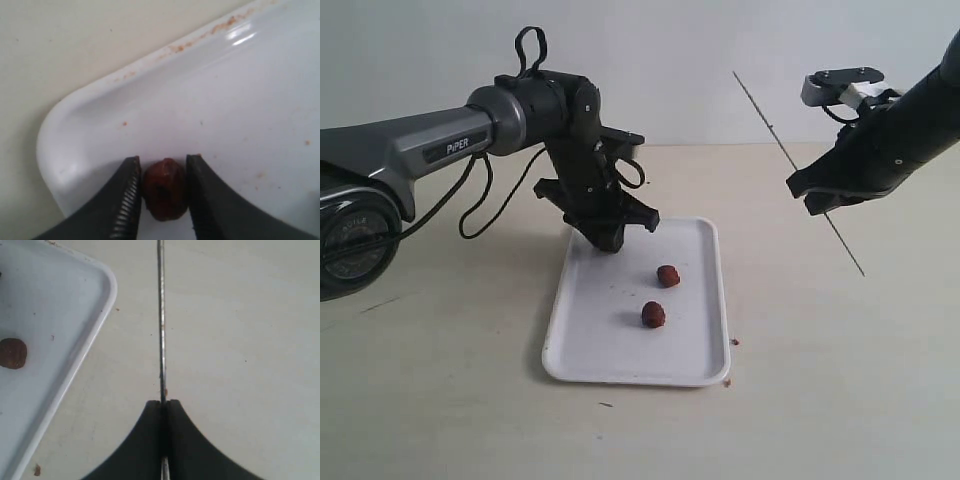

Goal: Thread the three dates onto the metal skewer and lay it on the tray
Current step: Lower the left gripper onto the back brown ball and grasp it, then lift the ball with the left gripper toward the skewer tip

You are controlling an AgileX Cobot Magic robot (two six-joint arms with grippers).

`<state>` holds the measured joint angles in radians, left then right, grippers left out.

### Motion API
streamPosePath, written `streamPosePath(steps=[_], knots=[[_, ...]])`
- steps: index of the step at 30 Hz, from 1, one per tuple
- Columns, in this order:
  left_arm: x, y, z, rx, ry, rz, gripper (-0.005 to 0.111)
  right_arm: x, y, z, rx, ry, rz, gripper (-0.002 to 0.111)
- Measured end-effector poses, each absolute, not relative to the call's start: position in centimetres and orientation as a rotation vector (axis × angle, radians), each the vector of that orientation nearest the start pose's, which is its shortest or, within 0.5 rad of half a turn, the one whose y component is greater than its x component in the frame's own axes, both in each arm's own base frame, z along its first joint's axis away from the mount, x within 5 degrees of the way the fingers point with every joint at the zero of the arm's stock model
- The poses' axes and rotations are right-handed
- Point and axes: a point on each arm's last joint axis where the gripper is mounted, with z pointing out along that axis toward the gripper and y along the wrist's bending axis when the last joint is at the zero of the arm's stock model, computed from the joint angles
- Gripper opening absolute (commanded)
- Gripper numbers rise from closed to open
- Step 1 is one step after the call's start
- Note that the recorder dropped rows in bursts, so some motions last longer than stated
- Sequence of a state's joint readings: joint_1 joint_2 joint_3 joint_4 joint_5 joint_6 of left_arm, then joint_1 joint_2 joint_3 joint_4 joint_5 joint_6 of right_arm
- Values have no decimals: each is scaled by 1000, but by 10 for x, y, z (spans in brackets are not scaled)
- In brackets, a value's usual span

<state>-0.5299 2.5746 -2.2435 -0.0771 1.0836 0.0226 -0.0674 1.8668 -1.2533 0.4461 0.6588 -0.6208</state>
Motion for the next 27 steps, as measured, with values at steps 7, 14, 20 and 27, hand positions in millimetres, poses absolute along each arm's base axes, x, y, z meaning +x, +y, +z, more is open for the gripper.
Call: streamPosePath(steps=[7, 14, 20, 27], knots=[[451, -277, 115, 750, 2827, -267, 32, 385, -2, 195, -333, 2640, 257, 0], [451, -277, 115, 757, 2827, -273, 24, 385, -2, 195, -333, 2640, 257, 0], [450, -278, 115, 754, 2833, -284, 25, 385, -2, 195, -333, 2640, 257, 0], [444, -271, 128, 807, 2900, -394, 26, 380, -3, 193, -510, 2666, 214, 0]])
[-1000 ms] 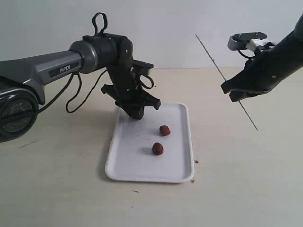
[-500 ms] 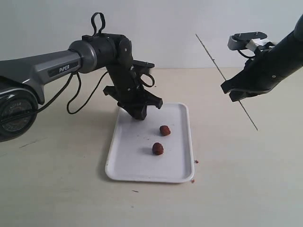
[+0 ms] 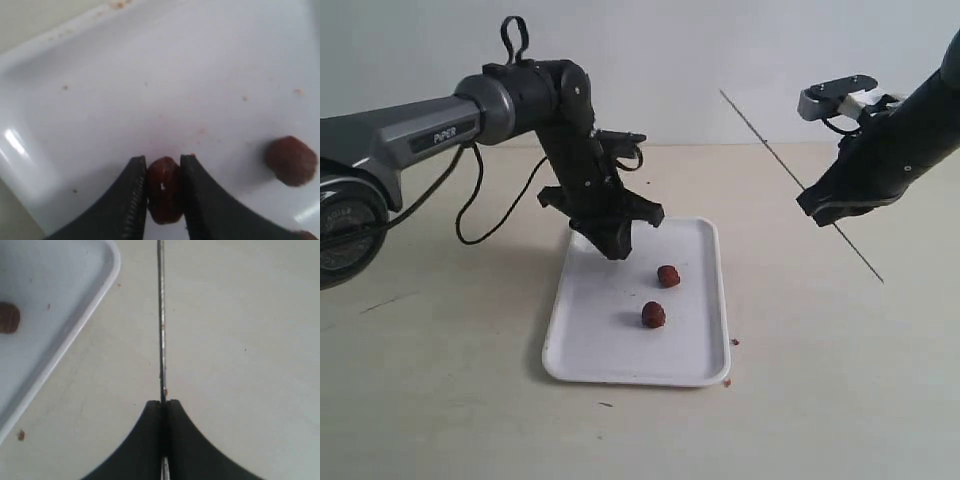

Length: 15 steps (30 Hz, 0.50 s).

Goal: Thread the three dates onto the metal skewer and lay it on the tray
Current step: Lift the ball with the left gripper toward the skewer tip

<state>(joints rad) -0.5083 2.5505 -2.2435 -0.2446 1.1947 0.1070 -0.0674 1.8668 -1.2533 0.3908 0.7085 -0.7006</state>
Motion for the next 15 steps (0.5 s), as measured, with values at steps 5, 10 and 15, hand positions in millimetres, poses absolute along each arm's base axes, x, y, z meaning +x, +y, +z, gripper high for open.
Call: streamPosePath(steps=[5, 10, 15], knots=[[455, -249, 171, 746, 2824, -624, 25, 371, -2, 188, -733, 2692, 227, 0], [469, -221, 201, 576, 2728, -939, 26, 366, 1, 173, -905, 2719, 292, 0], [479, -206, 215, 440, 2625, -1216, 26, 360, 14, 169, -1124, 2602, 508, 0]])
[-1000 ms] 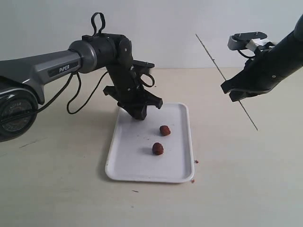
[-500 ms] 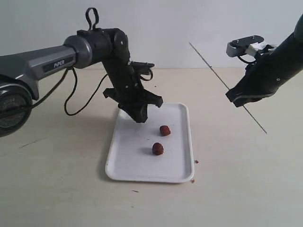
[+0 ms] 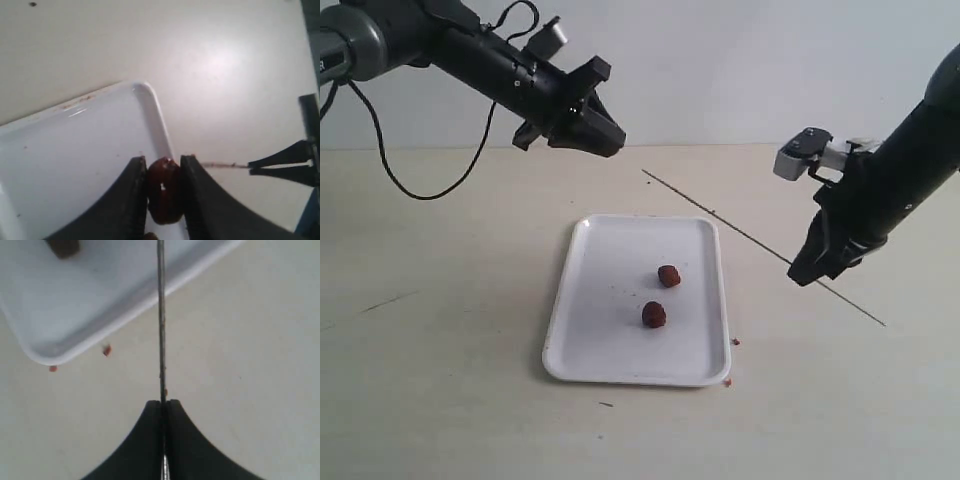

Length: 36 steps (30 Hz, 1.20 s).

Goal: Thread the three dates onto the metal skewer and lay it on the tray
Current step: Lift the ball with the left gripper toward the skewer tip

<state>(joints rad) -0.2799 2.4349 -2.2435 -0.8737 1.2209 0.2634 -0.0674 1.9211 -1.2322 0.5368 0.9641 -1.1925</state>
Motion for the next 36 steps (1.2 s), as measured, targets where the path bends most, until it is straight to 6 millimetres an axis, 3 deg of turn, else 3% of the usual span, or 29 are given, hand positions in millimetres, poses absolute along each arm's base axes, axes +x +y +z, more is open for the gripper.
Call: streamPosePath(steps=[12, 22, 36], knots=[[476, -216, 225, 392, 2544, -1407, 26, 371, 13, 170, -1105, 2511, 409, 0], [476, -216, 225, 400, 2544, -1399, 26, 374, 13, 171, -1047, 2499, 403, 0], [478, -212, 221, 431, 2543, -1364, 26, 370, 19, 173, -1107, 2464, 497, 0]])
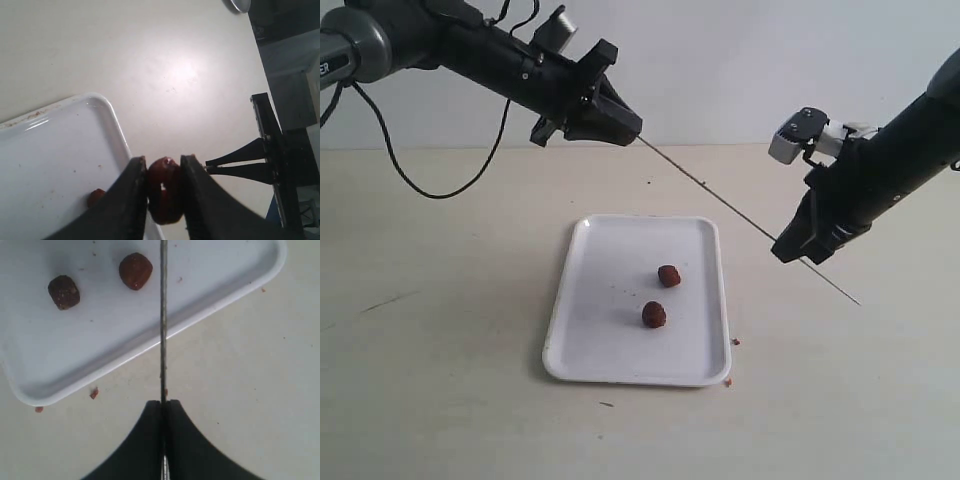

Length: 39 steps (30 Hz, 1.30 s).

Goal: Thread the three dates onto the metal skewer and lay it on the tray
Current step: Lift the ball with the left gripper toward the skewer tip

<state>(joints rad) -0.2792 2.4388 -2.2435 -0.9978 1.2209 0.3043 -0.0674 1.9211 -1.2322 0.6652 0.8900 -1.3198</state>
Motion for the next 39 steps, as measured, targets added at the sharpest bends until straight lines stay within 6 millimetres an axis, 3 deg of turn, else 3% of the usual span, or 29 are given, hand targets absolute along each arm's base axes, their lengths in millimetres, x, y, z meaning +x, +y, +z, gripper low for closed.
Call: streamPosePath(steps=[7, 39], knots=[[483, -201, 221, 401, 2540, -1356, 26, 369, 19, 173, -1123, 2462, 508, 0], [479, -210, 224, 411, 2524, -1399, 26, 375, 24, 177, -1066, 2386, 530, 0]])
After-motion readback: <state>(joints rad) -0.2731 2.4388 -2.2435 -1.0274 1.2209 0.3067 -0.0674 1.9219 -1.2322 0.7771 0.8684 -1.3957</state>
